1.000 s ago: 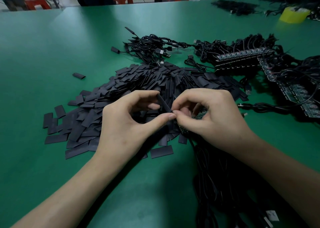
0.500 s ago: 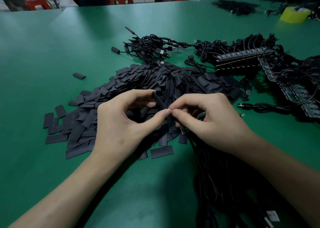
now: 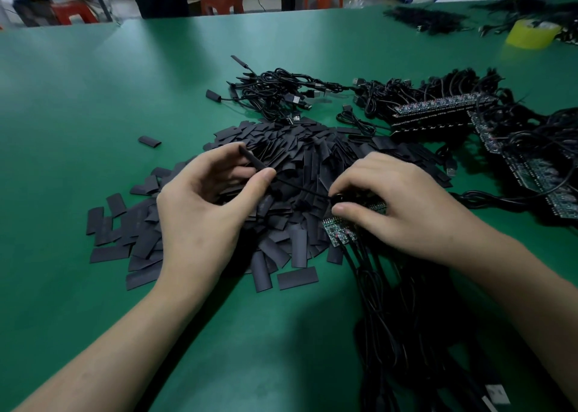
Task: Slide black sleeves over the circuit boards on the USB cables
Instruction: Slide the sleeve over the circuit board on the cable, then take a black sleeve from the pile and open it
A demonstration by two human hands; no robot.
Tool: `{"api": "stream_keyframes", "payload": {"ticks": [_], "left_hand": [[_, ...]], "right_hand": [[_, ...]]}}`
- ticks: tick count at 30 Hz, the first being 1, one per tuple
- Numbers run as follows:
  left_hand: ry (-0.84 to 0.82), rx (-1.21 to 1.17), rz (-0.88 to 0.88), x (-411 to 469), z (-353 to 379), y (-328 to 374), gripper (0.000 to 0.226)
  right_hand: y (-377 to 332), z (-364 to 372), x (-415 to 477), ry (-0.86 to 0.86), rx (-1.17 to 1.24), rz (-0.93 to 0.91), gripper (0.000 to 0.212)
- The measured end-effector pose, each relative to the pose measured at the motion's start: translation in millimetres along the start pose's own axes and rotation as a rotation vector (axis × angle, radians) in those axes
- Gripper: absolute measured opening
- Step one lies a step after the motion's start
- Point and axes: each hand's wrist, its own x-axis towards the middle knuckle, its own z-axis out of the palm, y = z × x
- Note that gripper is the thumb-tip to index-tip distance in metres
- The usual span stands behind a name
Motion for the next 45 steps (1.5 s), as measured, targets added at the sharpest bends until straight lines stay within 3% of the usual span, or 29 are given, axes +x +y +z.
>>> {"api": "stream_keyframes", "payload": {"ticks": [6, 11, 19, 25, 31, 36, 40, 45], "left_hand": [[-0.058, 0.081, 0.011, -1, 0, -1, 0.058], [-0.173, 0.418, 0.244, -4, 3, -1, 0.046], [-0.37, 0.529, 0.36, -7, 4, -9, 0.033], [-0.427, 0.551, 0.36, -7, 4, -11, 0.031], [-0.437, 0.612, 0.427, -7, 5, -12, 0.025], [-0.415, 0.659, 0.489, -7, 5, -10, 0.018], [-0.414, 0.666, 0.492, -6, 4, -7, 0.016], [-0.428, 0.654, 0.477, -8, 4, -3, 0.014]], "right_hand": [[5, -13, 12, 0.215, 0.126, 0.081, 0.011], [9, -35, 80, 0.309, -0.068, 0.111, 0.018], [16, -8, 231, 0.161, -0.239, 0.168, 0.022], [0, 21, 276, -0.006, -0.324, 0.15, 0.057], [2, 24, 229, 0.024, -0.228, 0.045, 0.03], [-5, 1, 111, -0.073, -0.065, -0.109, 0.013], [-1, -16, 45, -0.233, -0.061, -0.083, 0.021], [8, -14, 20, -0.374, -0.233, -0.073, 0.041]]}}
